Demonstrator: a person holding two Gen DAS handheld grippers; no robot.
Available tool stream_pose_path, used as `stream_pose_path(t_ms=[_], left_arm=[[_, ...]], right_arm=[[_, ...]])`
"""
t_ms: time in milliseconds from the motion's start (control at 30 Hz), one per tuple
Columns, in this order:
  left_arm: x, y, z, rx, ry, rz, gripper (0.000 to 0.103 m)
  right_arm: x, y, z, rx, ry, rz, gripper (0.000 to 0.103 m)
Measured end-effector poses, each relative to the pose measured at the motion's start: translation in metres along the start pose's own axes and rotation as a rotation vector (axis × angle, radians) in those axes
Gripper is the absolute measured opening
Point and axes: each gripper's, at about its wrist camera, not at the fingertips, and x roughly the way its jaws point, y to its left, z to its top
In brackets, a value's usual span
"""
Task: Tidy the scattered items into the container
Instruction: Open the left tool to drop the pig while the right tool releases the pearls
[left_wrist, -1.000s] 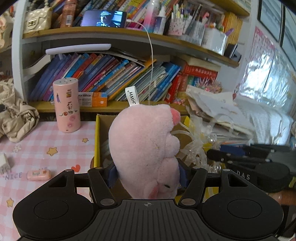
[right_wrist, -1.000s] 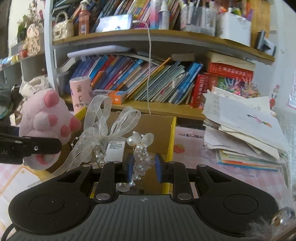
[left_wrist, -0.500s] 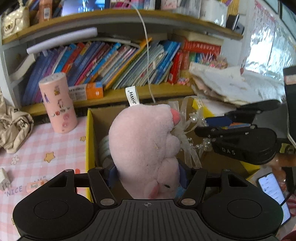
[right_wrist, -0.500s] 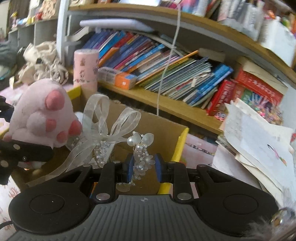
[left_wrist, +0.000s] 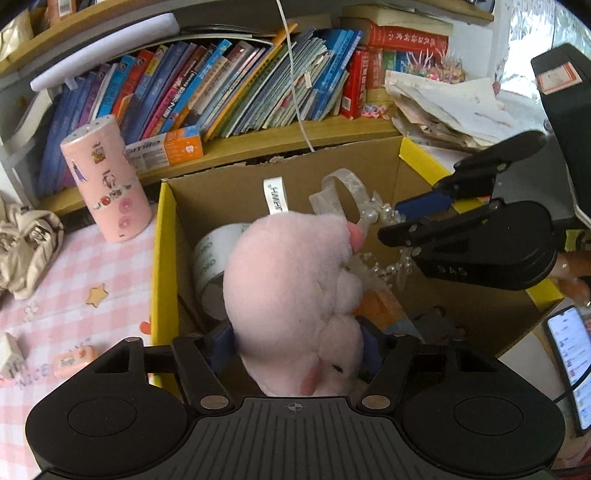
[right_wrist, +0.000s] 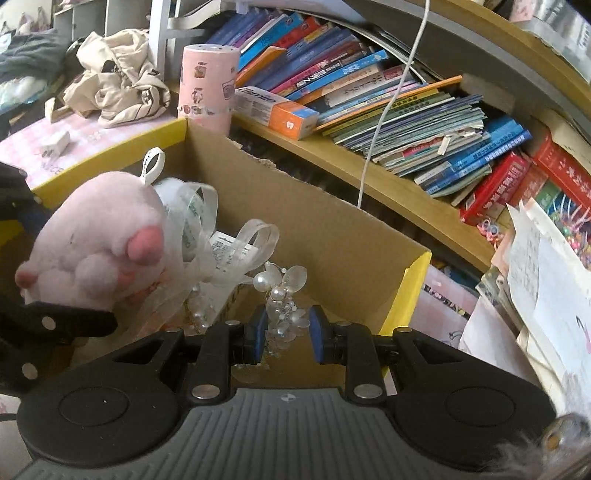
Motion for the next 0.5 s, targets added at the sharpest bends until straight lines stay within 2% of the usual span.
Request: stream_pose_path(t_ms=[133,267,433,500], left_arm=[[-0.007,-0.006,0.002,0.05,-0.035,0.049,0.086],[-0.014,-0.009,0.003,0.086,-0.073,0.08,0.089],[-0.023,-0.008,0.002,0.077,-0.116,0.092,0.093],[-0.027,-0.008,0.0,0.068,-0.127,0.096,0.094]], right_arm=[[0.004,-0.003,0.003,-0.021,0.004,-0.003,0.023],[0.008,-0.005,0.005,-0.039,0.007,-0.01,0.023],[0.011,-0.005,0.006,-0.066,0.011,-0.021,0.024],[0.011,-0.005,0.007,-0.068,0.008,-0.03,0.031]])
